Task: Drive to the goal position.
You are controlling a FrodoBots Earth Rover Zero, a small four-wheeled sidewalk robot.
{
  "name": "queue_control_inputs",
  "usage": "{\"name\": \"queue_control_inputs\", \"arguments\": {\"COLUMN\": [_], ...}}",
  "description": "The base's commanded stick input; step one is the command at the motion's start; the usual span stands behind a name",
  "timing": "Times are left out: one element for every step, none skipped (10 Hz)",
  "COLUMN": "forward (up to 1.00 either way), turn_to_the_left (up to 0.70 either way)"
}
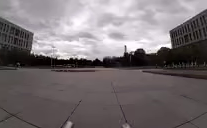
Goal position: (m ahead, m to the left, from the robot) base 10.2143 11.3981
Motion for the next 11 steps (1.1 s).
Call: {"name": "queue_control_inputs", "arguments": {"forward": [0.00, 0.00, 0.00, 0.00, 0.14, 0.68, 0.70, 0.70, 0.70, 0.70, 0.70], "turn_to_the_left": [0.00, 0.00, 0.00, 0.00, 0.00, 0.00, 0.35, 0.35, 0.35, 0.35, 0.35]}}
